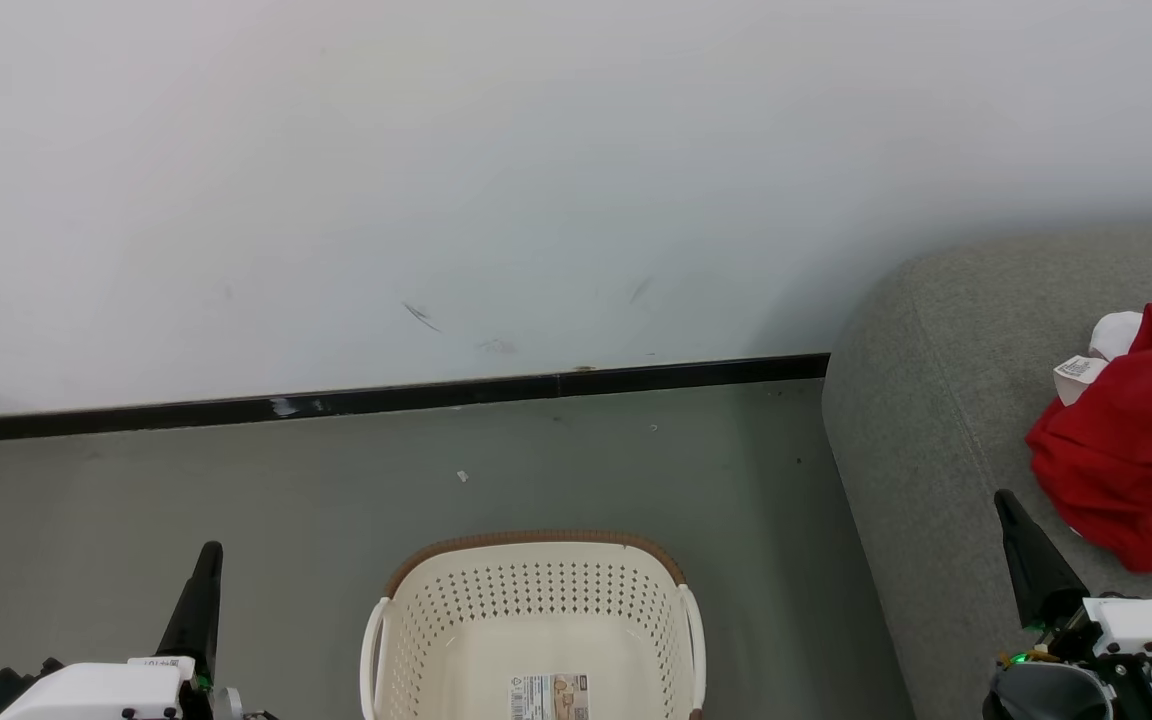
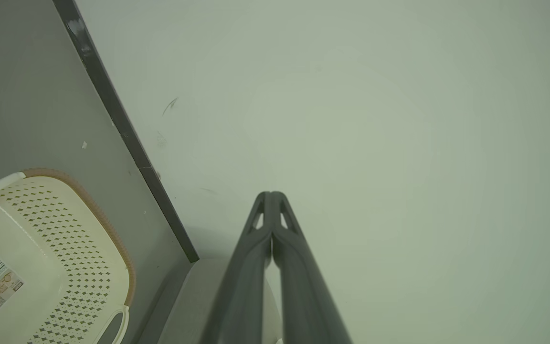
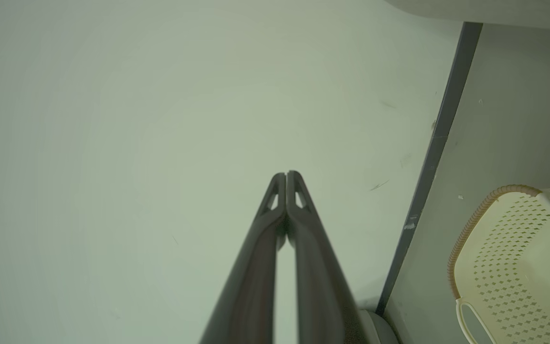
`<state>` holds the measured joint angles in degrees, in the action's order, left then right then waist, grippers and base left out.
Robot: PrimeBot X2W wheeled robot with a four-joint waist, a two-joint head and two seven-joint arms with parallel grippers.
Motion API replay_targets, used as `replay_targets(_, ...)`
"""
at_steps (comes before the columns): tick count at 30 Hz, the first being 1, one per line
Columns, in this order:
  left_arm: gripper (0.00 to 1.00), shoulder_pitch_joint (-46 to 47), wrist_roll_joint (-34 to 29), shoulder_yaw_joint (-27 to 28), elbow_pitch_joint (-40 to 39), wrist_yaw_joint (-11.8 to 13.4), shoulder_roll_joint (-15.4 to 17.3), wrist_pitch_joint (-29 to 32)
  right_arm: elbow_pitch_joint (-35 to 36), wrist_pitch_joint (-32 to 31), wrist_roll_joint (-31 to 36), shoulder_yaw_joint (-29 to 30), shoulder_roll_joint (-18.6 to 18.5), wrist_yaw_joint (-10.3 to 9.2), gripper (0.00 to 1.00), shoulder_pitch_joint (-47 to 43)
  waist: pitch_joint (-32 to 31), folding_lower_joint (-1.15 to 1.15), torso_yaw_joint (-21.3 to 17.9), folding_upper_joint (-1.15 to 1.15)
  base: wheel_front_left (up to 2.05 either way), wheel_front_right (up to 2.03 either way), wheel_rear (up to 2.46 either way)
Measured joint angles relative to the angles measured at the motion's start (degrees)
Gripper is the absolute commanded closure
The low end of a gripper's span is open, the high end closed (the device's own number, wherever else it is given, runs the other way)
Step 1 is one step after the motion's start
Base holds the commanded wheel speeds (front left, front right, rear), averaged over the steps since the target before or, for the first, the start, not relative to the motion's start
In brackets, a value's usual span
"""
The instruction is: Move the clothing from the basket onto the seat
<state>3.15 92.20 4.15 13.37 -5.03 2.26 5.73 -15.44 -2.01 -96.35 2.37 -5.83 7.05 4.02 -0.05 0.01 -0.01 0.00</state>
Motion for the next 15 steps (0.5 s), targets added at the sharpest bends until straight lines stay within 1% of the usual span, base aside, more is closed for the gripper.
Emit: replay_targets(15, 1.0, 0.0, 0.0, 0.0, 0.0, 0.0, 0.0, 0.0, 0.0, 0.0, 0.0, 0.0, 0.0, 0.0, 1.0, 0.0, 0.0, 0.0, 0.0, 0.0, 0.0, 0.0, 0.0)
